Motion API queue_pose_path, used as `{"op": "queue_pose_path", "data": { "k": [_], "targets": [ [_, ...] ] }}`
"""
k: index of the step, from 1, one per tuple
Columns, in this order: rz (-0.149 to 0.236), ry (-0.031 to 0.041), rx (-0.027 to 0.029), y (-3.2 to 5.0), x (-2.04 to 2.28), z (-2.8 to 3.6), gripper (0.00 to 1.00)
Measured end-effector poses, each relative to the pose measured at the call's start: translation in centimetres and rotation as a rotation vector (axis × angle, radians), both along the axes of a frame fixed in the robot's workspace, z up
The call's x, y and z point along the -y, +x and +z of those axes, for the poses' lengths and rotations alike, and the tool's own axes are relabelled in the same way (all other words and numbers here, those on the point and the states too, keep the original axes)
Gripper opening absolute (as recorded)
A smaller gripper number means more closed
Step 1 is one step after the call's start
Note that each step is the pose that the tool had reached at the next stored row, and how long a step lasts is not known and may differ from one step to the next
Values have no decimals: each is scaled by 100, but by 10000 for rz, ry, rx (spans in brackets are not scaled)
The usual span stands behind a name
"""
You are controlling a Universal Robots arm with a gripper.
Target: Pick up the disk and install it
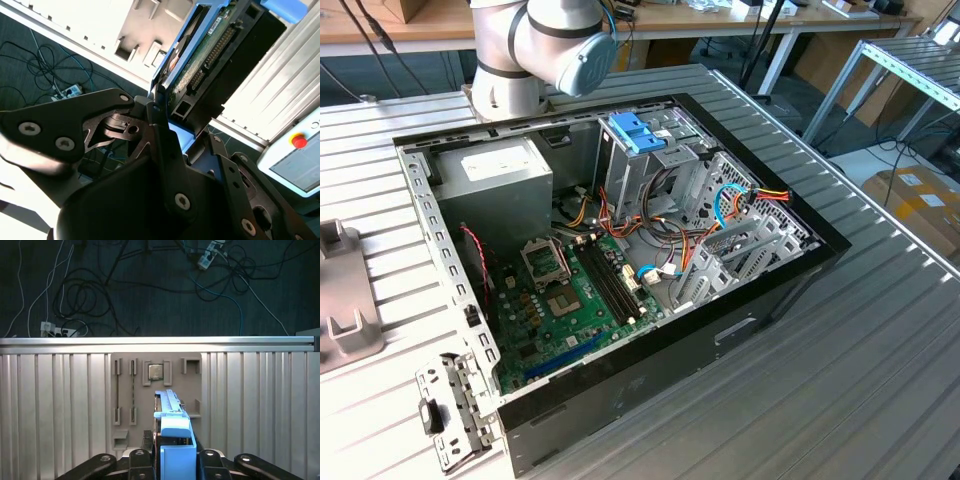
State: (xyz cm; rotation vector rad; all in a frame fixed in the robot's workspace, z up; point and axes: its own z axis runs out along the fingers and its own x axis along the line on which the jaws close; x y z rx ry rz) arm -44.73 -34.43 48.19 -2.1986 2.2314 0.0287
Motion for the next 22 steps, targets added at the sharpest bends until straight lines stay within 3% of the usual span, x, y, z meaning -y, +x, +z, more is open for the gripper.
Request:
{"op": "queue_pose_path", "data": {
  "k": [22],
  "targets": [
    [0, 0, 0, 29, 131, 0, 37]
  ]
}}
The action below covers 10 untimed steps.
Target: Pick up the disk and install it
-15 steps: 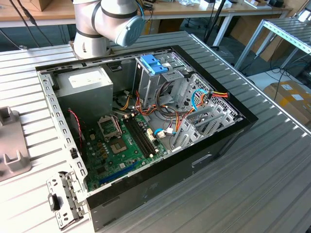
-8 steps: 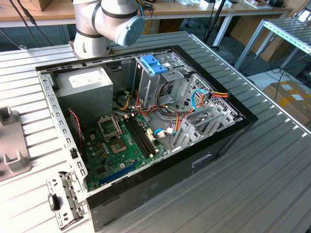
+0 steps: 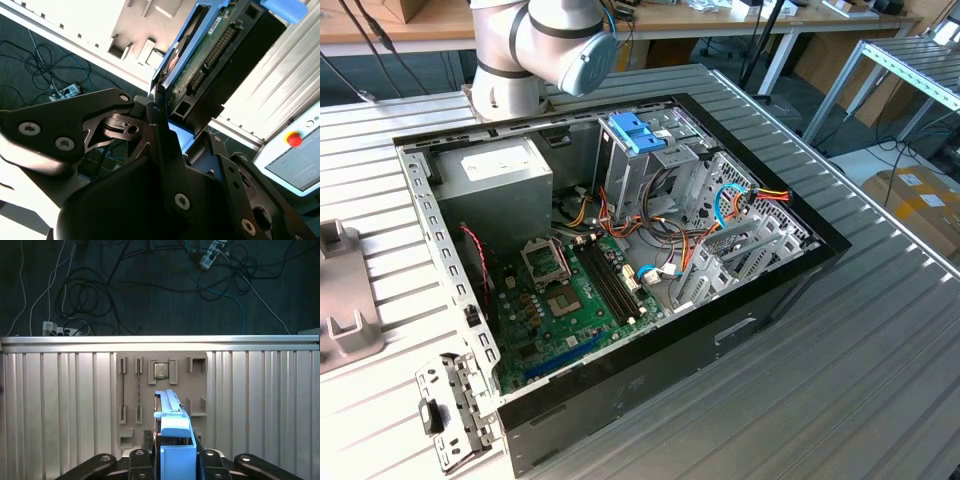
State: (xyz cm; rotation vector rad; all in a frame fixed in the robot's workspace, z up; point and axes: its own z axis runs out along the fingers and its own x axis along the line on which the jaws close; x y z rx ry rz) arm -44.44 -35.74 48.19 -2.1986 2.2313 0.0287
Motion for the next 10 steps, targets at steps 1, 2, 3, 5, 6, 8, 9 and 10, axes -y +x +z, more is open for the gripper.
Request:
{"op": "queue_pose_path", "data": {
  "k": [1, 2, 3, 5, 6, 8, 9, 10],
  "targets": [
    [0, 0, 0, 3, 10, 0, 37],
    [0, 0, 0, 5, 18, 0, 37],
    [0, 0, 1, 7, 23, 0, 37],
    [-1, 0, 0, 11, 33, 0, 37],
    [0, 0, 1, 15, 39, -1, 37],
    [0, 0, 0, 23, 49, 0, 37],
    [0, 0, 1, 26, 52, 0, 37],
    [-1, 0, 0, 29, 56, 0, 37]
  ]
}}
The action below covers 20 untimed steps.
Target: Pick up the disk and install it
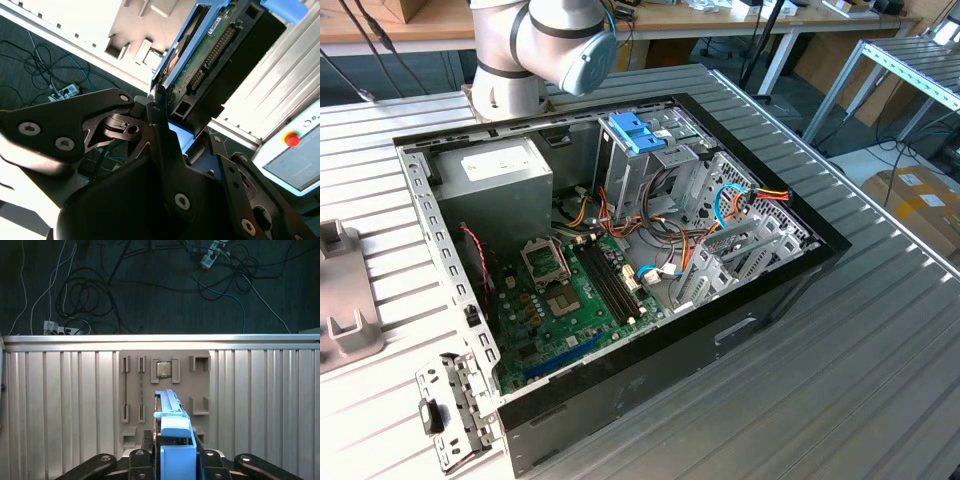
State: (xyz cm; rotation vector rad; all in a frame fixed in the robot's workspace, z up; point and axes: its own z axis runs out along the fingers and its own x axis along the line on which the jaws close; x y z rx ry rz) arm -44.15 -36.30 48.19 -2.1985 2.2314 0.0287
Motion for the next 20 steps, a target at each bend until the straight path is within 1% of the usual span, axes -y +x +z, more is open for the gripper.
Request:
{"op": "queue_pose_path", "data": {
  "k": [4, 10, 13, 14, 20],
  "targets": [
    [-1, -1, -3, 33, 19, 0, 37],
    [0, 0, -18, 112, 52, 0, 37],
    [1, 1, -25, 148, 71, 0, 37],
    [0, 0, -29, 169, 84, 0, 37],
    [1, 1, -33, 209, 116, 0, 37]
  ]
}}
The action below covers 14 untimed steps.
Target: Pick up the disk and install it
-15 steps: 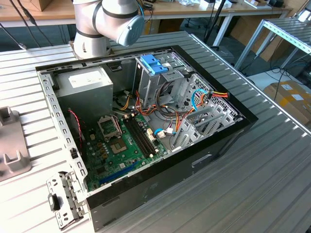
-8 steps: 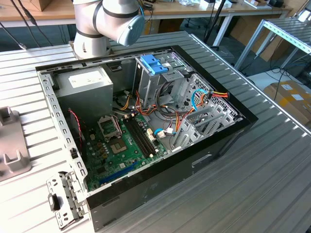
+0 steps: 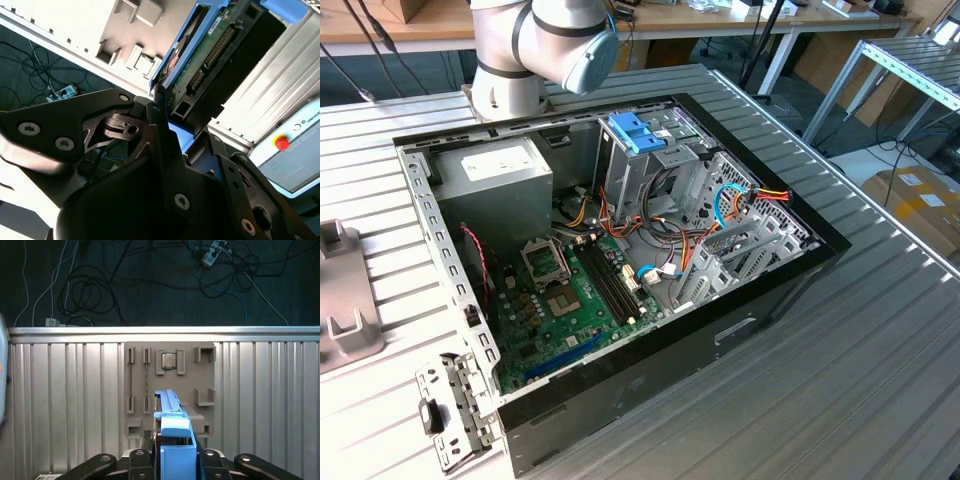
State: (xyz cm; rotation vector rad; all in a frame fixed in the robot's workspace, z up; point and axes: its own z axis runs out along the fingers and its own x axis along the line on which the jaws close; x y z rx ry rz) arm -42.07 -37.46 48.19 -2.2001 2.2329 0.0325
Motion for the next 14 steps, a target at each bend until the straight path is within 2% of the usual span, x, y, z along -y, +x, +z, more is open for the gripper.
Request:
{"op": "queue_pose_path", "data": {
  "k": [14],
  "targets": [
    [0, 0, 1, 53, 56, 0, 37]
  ]
}}
